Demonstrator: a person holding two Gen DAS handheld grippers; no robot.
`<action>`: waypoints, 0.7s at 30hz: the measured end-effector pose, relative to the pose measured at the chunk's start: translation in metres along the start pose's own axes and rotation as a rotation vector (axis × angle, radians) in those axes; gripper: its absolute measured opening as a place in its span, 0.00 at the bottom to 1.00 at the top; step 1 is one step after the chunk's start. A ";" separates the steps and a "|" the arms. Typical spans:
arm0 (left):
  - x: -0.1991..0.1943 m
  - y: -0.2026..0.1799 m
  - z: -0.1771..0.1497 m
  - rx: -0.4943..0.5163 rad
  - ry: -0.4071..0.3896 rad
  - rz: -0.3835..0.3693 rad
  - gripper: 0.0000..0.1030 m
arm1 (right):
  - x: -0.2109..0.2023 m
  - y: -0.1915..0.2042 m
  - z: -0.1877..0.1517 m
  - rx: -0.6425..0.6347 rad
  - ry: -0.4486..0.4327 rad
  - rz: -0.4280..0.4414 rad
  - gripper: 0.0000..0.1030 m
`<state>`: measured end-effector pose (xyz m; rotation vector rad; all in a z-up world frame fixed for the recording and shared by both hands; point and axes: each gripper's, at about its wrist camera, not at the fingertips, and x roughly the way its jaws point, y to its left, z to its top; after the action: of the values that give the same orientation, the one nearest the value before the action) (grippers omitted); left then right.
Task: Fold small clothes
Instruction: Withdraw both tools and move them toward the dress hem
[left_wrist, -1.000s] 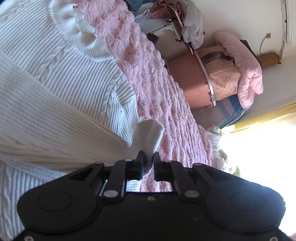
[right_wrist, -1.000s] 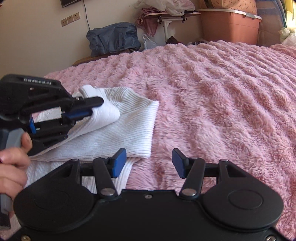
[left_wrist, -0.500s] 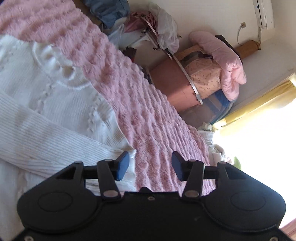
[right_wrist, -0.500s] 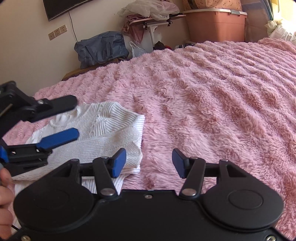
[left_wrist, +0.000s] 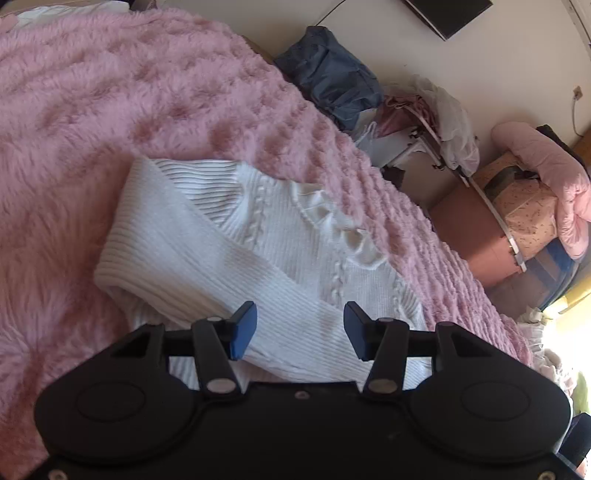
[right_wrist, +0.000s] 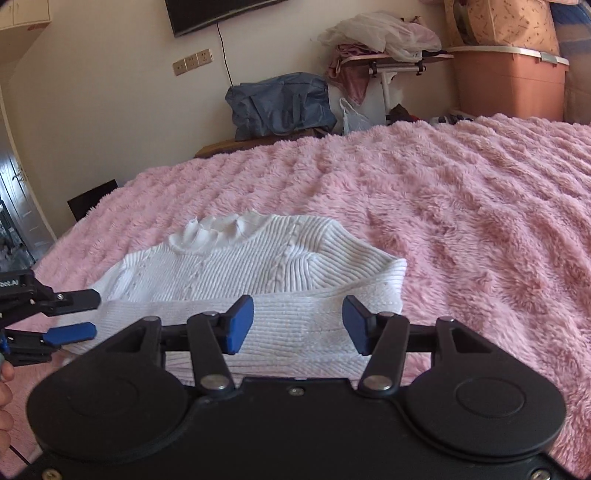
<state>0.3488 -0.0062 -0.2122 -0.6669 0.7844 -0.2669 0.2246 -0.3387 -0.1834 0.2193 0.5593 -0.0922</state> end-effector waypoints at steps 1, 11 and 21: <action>0.004 0.009 0.001 -0.015 0.014 0.002 0.51 | 0.005 -0.001 -0.001 0.005 0.019 -0.018 0.53; 0.015 0.032 0.005 -0.071 0.069 -0.025 0.53 | 0.026 -0.006 -0.015 -0.010 0.086 -0.081 0.53; -0.065 -0.017 0.016 0.170 0.037 0.054 0.53 | -0.035 0.024 0.007 -0.092 0.035 -0.069 0.55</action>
<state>0.3161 0.0179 -0.1564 -0.4811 0.8038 -0.2936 0.2021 -0.3163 -0.1550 0.1121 0.6051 -0.1296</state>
